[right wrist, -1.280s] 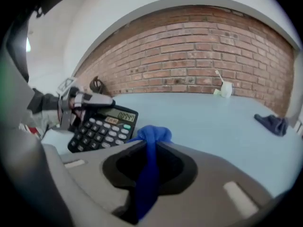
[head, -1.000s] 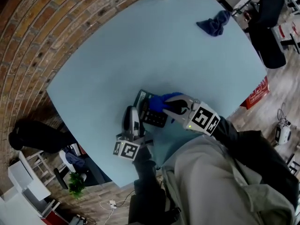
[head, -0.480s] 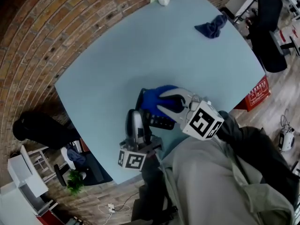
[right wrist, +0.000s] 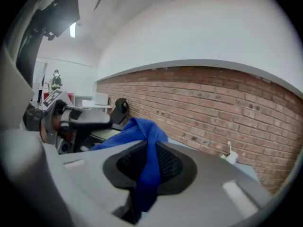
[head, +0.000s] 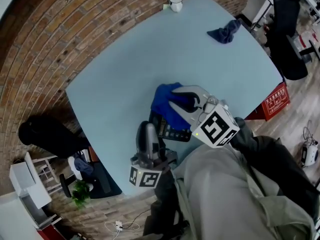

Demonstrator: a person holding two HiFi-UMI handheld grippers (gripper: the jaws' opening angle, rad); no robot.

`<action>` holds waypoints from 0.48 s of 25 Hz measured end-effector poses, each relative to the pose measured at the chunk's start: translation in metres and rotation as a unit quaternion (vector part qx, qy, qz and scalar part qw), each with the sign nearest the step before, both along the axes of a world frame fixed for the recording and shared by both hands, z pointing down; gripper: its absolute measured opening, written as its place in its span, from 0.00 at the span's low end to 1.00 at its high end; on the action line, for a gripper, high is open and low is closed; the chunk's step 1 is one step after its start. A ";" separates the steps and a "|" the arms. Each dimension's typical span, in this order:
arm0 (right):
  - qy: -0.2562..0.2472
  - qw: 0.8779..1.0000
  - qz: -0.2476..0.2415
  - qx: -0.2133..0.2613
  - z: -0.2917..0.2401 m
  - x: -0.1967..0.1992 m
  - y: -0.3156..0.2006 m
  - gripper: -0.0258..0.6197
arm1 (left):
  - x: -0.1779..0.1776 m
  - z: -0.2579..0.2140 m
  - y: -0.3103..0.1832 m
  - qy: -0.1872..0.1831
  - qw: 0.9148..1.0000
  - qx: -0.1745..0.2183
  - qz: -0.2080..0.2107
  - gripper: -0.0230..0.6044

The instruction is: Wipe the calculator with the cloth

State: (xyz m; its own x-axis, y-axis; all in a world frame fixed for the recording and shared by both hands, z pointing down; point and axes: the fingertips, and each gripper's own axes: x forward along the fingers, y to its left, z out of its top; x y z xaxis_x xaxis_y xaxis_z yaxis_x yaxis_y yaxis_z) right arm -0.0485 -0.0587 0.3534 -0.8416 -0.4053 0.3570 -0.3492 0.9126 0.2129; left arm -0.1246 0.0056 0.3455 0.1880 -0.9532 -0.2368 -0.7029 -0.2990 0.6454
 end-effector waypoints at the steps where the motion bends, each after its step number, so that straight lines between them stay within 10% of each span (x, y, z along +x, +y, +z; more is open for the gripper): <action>1: 0.006 1.000 -0.025 0.002 -0.005 -0.007 0.018 0.13 | 0.000 -0.004 0.002 -0.016 1.000 0.003 -0.006 0.11; 5: 0.003 0.994 -0.108 0.022 -0.017 -0.024 0.080 0.13 | -0.001 -0.018 0.011 -0.074 0.997 0.014 -0.020 0.11; 12: -0.022 0.999 -0.013 0.034 -0.030 -0.004 -0.002 0.13 | 0.023 -0.036 0.022 -0.169 0.985 0.034 -0.006 0.11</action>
State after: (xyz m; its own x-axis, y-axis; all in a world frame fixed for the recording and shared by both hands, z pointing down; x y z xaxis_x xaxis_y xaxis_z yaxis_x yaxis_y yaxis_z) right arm -0.0528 -0.0603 0.3238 -0.8665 -0.4051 0.2916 -0.3358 0.9054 0.2599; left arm -0.1014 0.0277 0.3100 0.2551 -0.9401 -0.2260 -0.8781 -0.3231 0.3530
